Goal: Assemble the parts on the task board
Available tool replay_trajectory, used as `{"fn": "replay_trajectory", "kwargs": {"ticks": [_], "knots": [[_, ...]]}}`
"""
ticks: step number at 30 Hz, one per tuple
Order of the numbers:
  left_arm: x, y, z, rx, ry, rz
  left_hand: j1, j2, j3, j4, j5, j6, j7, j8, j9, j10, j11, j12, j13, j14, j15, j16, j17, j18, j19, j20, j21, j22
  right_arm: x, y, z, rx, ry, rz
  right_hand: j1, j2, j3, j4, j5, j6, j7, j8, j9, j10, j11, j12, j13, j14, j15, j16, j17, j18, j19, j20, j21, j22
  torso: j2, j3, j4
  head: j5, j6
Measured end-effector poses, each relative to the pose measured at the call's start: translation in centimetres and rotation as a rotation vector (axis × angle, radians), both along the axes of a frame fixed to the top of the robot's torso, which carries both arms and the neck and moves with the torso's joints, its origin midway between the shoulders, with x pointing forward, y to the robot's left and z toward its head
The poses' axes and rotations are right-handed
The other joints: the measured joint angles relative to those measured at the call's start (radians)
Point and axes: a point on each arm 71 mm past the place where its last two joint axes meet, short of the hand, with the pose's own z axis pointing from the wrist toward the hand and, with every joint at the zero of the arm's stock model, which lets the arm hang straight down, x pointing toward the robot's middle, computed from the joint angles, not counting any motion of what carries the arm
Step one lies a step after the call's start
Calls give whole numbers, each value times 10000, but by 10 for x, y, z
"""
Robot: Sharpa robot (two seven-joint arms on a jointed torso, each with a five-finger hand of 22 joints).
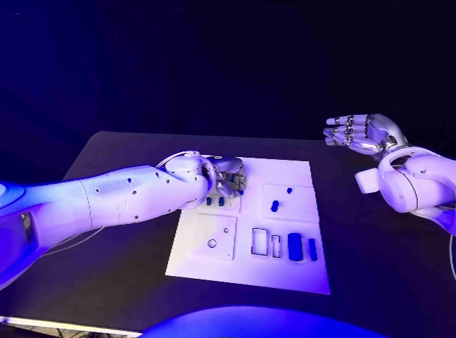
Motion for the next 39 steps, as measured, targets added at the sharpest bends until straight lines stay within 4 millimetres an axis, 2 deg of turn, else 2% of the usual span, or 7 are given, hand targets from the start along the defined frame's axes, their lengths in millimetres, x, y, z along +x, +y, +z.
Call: {"fn": "replay_trajectory", "kwargs": {"ticks": [9, 11, 15, 20, 28, 32, 39], "knots": [[0, 0, 0, 4, 12, 8, 0, 0, 58, 1, 0, 147, -18, 41, 31, 13, 36, 234, 87, 36, -36, 0, 166, 4, 0, 0, 1, 26, 0, 0, 0, 1, -2, 2, 0, 0, 0, 0, 0, 0, 0, 0, -9, 0, 0, 0, 0, 0, 0, 0, 0, 0, 0, 0, 0, 0, 3, 1, 1, 0, -7], [0, 0, 0, 18, 18, 29, 54, 54, 147, -55, 0, 364, -75, 151, 77, 276, -93, 398, 171, 167, -166, 78, 407, 66, 3, -3, 33, 52, 0, 0, 0, 1, -2, 3, 0, 0, 0, 0, 0, 0, 0, 0, -8, 0, 0, 0, 0, 0, 0, 0, 1, 1, 0, 0, 0, 0, 4, 0, 1, 0, -10], [0, 0, -1, 43, 26, 74, 148, 148, 241, -127, 0, 626, -162, 247, 116, 527, -237, 499, 260, 327, -255, 78, 591, 118, 93, -94, 106, 97, 0, 0, 0, 1, -3, 5, 0, 0, 0, 0, 0, 0, 0, 0, -8, 0, 0, 0, 0, 0, 0, 0, 1, 1, 0, 0, 0, 1, 4, 0, 1, 7, -12], [1, 0, -1, 62, 24, 114, 201, 202, 379, -211, -2, 773, -197, 259, 249, 742, -342, 496, 252, 416, -344, 78, 686, -40, 180, -181, 224, 223, 0, 0, 0, 1, -3, 5, 0, -1, 0, 0, 0, 0, 0, 0, -8, 0, 0, 0, 0, 0, 0, 0, 1, 0, 0, 0, 0, 1, 4, 0, 1, 12, -13], [1, -1, 0, 67, 10, 130, 234, 246, 586, -361, -40, 804, -195, 162, 321, 1028, -306, 61, 134, 506, -361, 78, 685, -262, 216, -217, 303, 328, 0, 0, 0, 1, -2, 4, 0, -1, 0, 0, 0, 0, 0, 0, -8, 0, 0, 0, 0, 0, 0, 0, 1, 0, 0, 0, 0, 1, 3, 4, 1, 14, -23], [2, -1, 0, 58, -6, 136, 180, 287, 722, -384, 4, 728, -80, -53, 319, 1134, -235, -296, 74, 545, -322, 33, 659, -265, 216, -217, 348, 352, 0, 0, 0, 1, -2, 4, 0, -1, 0, 0, 0, 0, 0, 0, -7, 0, 0, 0, 0, 0, 0, 0, 2, 0, 0, 0, 0, 1, 2, 3, -1, 15, -24], [1, 1, -1, -114, -123, 154, 6, 113, 1084, -440, 108, 582, -15, -330, 275, 1319, -160, -979, -187, 576, -290, -30, 663, -265, 216, -217, 387, 397, 0, 0, 0, 2, -2, 5, 1, -1, 0, 0, 0, 106, 7, 0, -7, 0, 0, 0, 0, 0, 0, 0, -24, 0, 0, 0, 0, -32, 0, 3, -1, 16, -6]]}}
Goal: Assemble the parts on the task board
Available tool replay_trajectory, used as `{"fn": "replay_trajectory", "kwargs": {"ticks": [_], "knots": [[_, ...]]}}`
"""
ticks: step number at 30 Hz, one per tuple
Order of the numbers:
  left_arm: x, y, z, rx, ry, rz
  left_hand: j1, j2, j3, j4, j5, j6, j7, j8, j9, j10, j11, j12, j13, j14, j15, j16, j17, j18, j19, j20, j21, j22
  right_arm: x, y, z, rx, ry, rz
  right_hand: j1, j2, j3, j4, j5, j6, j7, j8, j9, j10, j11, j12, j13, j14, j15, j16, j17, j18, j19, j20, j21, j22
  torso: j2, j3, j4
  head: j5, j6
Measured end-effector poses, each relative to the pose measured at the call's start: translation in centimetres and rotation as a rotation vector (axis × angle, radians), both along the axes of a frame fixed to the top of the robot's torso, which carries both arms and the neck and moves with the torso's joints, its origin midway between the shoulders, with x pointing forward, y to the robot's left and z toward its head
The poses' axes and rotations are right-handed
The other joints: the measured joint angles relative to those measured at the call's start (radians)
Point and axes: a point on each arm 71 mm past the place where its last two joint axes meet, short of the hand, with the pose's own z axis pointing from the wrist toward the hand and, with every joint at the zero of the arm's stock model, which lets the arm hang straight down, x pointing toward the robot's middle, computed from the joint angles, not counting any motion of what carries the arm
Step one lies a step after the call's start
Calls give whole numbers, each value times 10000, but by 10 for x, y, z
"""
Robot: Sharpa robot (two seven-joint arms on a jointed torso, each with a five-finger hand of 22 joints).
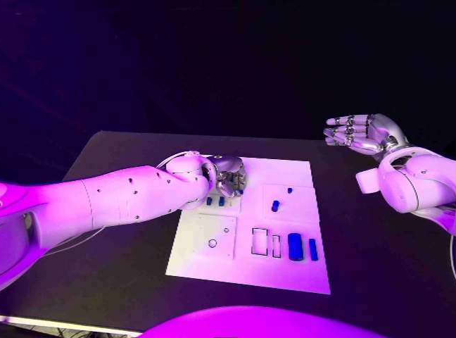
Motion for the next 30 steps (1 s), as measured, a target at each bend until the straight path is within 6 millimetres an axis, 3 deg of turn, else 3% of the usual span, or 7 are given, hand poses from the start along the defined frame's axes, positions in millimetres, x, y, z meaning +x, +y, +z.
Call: {"fn": "replay_trajectory", "kwargs": {"ticks": [11, 30], "knots": [[-5, 8, 0, -447, -7, 111, -154, -155, 133, -56, 86, -16, 16, -22, 56, 118, 52, -351, -41, 36, 36, 0, 18, 3, 0, 0, 38, 20, 0, 0, 0, -1, 2, -3, 0, 0, 0, 0, 0, -2, -1, 0, 1, 0, 0, 0, 0, 0, 0, 0, 1, 0, 0, 0, 0, 1, -1, -7, 3, -9, 45], [-4, 14, 7, -909, -36, 323, -154, -155, 200, -69, 85, 101, -25, -22, 142, 354, -43, -436, 13, 92, 52, 0, 139, 3, 6, 7, 86, 94, 0, 0, -1, 0, 7, -3, 0, 0, 0, 0, 0, -2, -2, 0, 2, 0, 0, 0, 0, 0, 0, 0, 2, 0, 0, 0, 0, 2, -2, 2, 3, 39, 53]]}}
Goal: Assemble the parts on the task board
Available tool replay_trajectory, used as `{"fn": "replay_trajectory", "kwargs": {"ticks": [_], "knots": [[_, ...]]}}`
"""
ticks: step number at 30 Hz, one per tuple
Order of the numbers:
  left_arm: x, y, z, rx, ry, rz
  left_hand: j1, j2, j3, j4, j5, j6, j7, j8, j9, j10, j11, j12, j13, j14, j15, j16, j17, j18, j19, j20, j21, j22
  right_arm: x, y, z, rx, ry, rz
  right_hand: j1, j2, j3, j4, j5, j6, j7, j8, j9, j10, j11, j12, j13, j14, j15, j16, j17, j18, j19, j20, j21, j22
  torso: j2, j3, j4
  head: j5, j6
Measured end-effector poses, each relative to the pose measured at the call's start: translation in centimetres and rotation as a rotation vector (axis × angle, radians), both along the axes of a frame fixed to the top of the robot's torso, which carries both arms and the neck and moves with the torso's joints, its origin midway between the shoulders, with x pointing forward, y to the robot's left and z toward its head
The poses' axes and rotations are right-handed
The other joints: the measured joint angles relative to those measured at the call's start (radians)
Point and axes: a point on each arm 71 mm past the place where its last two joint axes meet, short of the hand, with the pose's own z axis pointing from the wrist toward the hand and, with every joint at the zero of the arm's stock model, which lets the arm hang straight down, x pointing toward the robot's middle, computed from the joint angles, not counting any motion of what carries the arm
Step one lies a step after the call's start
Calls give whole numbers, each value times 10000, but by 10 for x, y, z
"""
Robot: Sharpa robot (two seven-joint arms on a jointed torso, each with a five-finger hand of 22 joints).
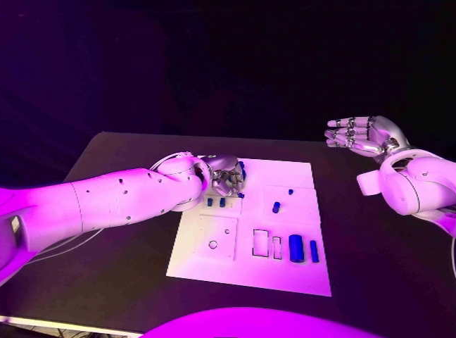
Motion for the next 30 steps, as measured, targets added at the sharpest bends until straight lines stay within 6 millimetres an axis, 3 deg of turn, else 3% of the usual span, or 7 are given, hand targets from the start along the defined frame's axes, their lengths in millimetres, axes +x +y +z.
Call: {"fn": "replay_trajectory", "kwargs": {"ticks": [6, 7, 13, 16, 19, 22, 30], "knots": [[0, 1, 0, 5, 60, 13, -220, -100, -1, 0, -66, 6, -6, -56, 19, 44, 26, -211, 6, 14, -15, -47, -91, 0, 11, 20, -32, -123, 0, 0, 0, 0, 0, -3, 0, 0, 28, -28, 0, 0, 0, 0, 0, 0, 0, 0, 0, 0, 0, 0, 0, 0, 0, 0, 0, 1, 4, 3, -7, 1, 1], [0, 1, 0, 14, 80, 4, -378, -134, -87, 19, -94, -141, 48, -165, 19, -50, 119, -329, 6, -30, 30, -73, -162, 1, -45, 74, -131, -189, 0, 0, 0, -1, 0, -7, 0, 0, 29, -29, 0, 0, 0, 0, 0, 0, 0, 0, 0, 0, 0, 0, 0, 0, 0, 0, 0, 1, 4, 3, -7, -3, 1], [-1, -1, -1, 103, 257, -105, -935, -197, -1320, 20, -246, -636, 131, -456, -3, -572, 266, -581, 106, -472, 253, -206, -696, 2, -207, 234, -534, -426, 0, -1, 0, -2, 1, -12, 0, 0, 28, -29, 0, 0, 0, 0, 0, 0, 0, 0, 0, 0, 0, 0, 1, 0, 0, 0, 0, 1, 5, 5, -11, -12, -12], [-1, -3, -2, 149, 292, -139, -935, -197, -1739, 42, -329, -693, 74, -457, -3, -725, 220, -219, 335, -472, 253, -206, -655, 2, -206, 232, -635, -517, 0, -1, 0, -1, 1, -11, 0, 0, 29, -29, 0, 0, 0, 0, 1, 0, 0, 0, 0, 0, 0, 0, 1, 0, 0, 0, 0, 1, 5, 5, -8, -13, -13], [0, -5, -3, 212, 274, -151, -678, -57, -2169, 206, -437, -806, 31, -322, 45, -1196, 188, 782, 929, -459, 240, -112, -441, 2, -88, 224, -747, -606, 0, -1, 0, 0, 2, -8, 0, 0, 29, -29, 0, 0, -1, 0, 0, 0, 0, 0, 0, 0, 0, 0, 1, 0, 0, 0, 0, 1, 4, 8, -8, -14, -14], [1, -6, -3, 291, 226, -149, -356, -71, -2405, 446, -437, -833, 5, -74, 78, -1717, 134, 1882, 1527, -362, 144, -46, -197, 4, -19, 188, -791, -636, 0, -1, 0, 1, 3, -6, 0, 0, 28, -29, 0, 0, 0, 0, 1, 0, 0, 0, 0, 0, 0, 0, 1, 0, 0, 0, 0, 1, 4, 8, -7, -14, -13], [2, -7, -3, 474, 126, -146, 69, 85, -2163, 638, -437, -809, -18, 213, 106, -1957, 57, 2599, 1840, -320, 102, -8, -45, 5, 14, 156, -789, -632, 0, -1, 0, 3, 5, -3, 0, 0, 28, -28, 0, 20, 20, 0, 1, 0, 0, 0, 0, 0, 0, 0, -8, 0, 0, 0, 0, -11, 5, 6, -7, -6, -12]]}}
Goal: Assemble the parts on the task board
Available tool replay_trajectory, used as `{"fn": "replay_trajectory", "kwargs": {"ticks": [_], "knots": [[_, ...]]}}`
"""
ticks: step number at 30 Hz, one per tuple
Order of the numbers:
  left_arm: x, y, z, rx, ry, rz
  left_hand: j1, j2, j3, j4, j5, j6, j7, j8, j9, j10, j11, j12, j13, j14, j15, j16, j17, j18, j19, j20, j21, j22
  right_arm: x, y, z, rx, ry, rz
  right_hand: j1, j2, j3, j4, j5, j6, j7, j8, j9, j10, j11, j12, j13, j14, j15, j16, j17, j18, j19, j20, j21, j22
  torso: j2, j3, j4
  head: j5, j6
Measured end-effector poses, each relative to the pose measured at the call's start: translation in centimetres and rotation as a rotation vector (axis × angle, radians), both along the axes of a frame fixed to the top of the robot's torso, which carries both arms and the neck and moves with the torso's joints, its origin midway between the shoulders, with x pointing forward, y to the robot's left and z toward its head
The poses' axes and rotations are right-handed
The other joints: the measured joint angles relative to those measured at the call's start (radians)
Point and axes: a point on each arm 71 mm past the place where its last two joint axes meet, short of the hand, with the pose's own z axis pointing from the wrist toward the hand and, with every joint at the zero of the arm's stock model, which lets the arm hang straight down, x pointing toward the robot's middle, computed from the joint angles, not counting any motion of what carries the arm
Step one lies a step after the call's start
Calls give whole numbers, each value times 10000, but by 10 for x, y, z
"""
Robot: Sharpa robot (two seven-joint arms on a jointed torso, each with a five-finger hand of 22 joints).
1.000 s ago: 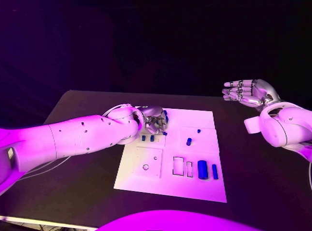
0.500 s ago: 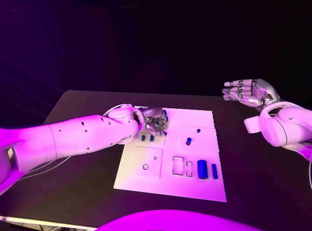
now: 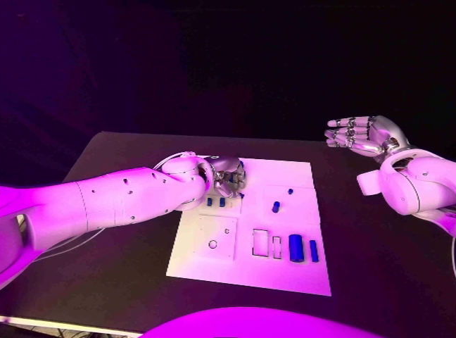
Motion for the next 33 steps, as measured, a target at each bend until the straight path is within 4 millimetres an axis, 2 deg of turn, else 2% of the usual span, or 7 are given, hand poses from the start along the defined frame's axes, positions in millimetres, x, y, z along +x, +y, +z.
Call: {"fn": "replay_trajectory", "kwargs": {"ticks": [4, 10, 16, 18, 22, 30, 33], "knots": [[1, -2, 0, 86, -13, -31, 213, 89, 272, -37, 0, 110, -109, 131, 19, -36, -36, 179, 45, 31, -31, 0, 71, 1, 35, -36, 5, 44, 0, 0, 0, 0, 1, -2, 0, 0, 0, 0, 0, 16, 16, 0, 0, 0, 0, 0, 0, 0, 0, 0, -14, 0, 0, 0, 0, -15, 1, -7, 0, -14, -10], [1, -4, 0, 181, -32, -67, 275, 152, 467, -46, 0, 203, -118, 234, 28, -36, -36, 311, 67, 102, -101, 39, 199, 13, 36, -36, 15, 88, 0, 0, 0, 0, 1, -2, 0, 0, 0, 0, 0, 16, 16, 0, 0, 0, 0, 0, 0, 0, 0, 0, -14, 0, 0, 0, 0, -15, 3, -11, 0, -21, -23], [2, -6, -1, 244, -45, -81, 275, 151, 535, -30, 0, 284, -136, 283, 31, -36, -36, 430, 93, 193, -120, 78, 329, 17, 72, -72, 93, 173, 0, 0, 0, -1, 1, -3, 0, 0, 0, 0, 0, 16, 16, 0, 0, 0, 0, 0, 0, 0, 0, 0, -14, 0, 0, 0, 0, -14, 3, -12, 1, -29, -26], [2, -7, -1, 259, -48, -83, 275, 151, 535, -30, 0, 287, -139, 288, 31, -33, -38, 438, 104, 194, -120, 78, 339, 84, 91, -92, 99, 194, 0, 0, 0, -1, 1, -3, 0, 0, 0, 0, 0, 16, 16, 0, 0, 6, -5, 0, 0, 0, 0, 0, -13, 0, 0, 0, 0, -14, 3, -12, 2, -32, -20], [2, -8, -2, 278, -46, -92, 271, 148, 563, -2, 0, 321, -172, 322, 31, 4, -74, 535, 128, 229, -155, 118, 423, 97, 111, -112, 162, 259, 0, 0, 0, -1, 1, -3, 0, 0, 0, 0, 0, 16, 16, 0, 0, 37, -37, 0, 0, 0, 0, 0, -13, 0, 0, 0, 0, -14, 3, -10, 5, -37, -9], [2, -9, -4, 309, -18, -109, 59, -80, 561, 81, 3, 38, -167, 229, -96, -93, -153, 989, 309, 286, -166, 118, 511, 165, 109, -112, 160, 283, 0, 0, 0, -2, 1, -4, 0, 0, 0, 0, 0, 16, 16, 0, 0, 37, -37, 0, 0, 0, 0, 0, -13, 0, 0, 0, 0, -14, 2, -7, 2, -56, 9], [2, -9, -4, 321, -15, -120, 103, -125, 561, 81, 4, -75, -171, 168, -156, -345, -155, 1421, 508, 359, -169, 203, 706, 160, 109, -112, 207, 332, 0, 0, 0, -3, 1, -9, 0, 0, 0, 0, 0, 16, 16, 0, 0, 37, -37, 0, 0, 0, 0, 0, -12, 0, 0, 0, 0, -22, 2, -8, 1, -62, 10]]}}
